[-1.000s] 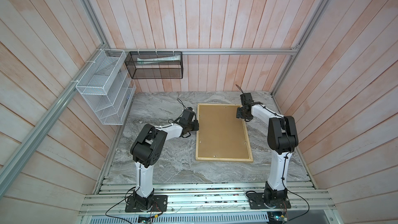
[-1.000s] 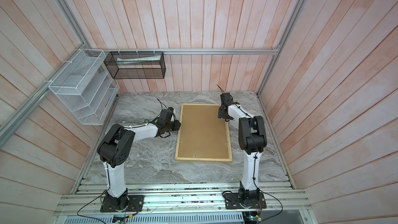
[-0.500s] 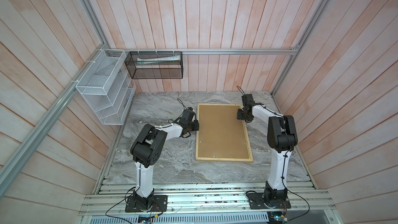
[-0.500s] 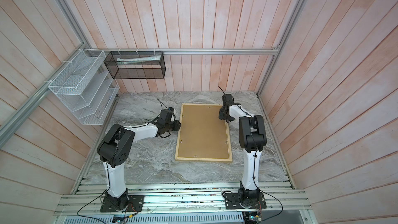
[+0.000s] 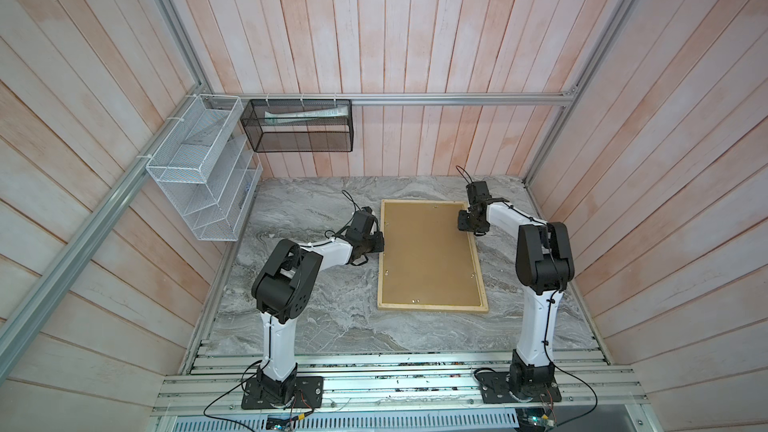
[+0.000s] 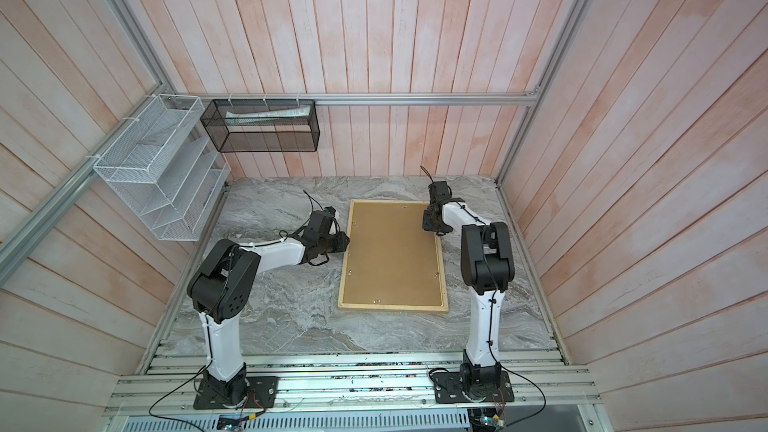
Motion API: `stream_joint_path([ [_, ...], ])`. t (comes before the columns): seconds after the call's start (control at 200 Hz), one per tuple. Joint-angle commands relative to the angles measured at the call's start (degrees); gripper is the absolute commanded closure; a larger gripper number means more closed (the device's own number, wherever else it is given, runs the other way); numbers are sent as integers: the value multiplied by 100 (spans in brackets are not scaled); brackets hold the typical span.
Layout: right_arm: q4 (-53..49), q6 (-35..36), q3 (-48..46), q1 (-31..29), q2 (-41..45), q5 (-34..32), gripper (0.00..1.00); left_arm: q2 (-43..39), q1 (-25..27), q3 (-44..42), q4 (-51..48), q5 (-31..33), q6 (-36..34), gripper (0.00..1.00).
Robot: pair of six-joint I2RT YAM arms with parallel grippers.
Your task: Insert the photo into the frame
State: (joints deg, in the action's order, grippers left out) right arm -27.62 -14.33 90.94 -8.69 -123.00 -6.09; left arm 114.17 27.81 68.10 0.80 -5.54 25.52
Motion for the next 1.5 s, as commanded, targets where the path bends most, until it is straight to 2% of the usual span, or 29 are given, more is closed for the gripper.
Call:
stream_joint_path([
  [0.0,-505,157,77,35,-302,-18,59,88,17,86,-36,-43,-29,64],
  [0.55,-578,343,115,53,-438,112,65,71,22,69,-21,-61,-27,65],
  [0.69,-531,300,89,83,-328,97,58,53,18,81,-27,-79,-30,65],
  [0.92,-112,181,-175,122,330,330,49,28,31,61,39,-183,-51,64],
  [1.05,231,-30,-398,74,778,885,49,85,49,86,34,-226,-39,64],
  [1.21,1210,-575,-964,-223,1263,1804,54,148,93,94,64,-232,-3,65],
  [1.36,2105,-1196,-1216,-564,1180,2619,62,172,102,47,54,-154,54,68],
  [1.491,2986,-1742,-1408,-834,951,3310,63,170,102,-5,26,-103,75,69],
])
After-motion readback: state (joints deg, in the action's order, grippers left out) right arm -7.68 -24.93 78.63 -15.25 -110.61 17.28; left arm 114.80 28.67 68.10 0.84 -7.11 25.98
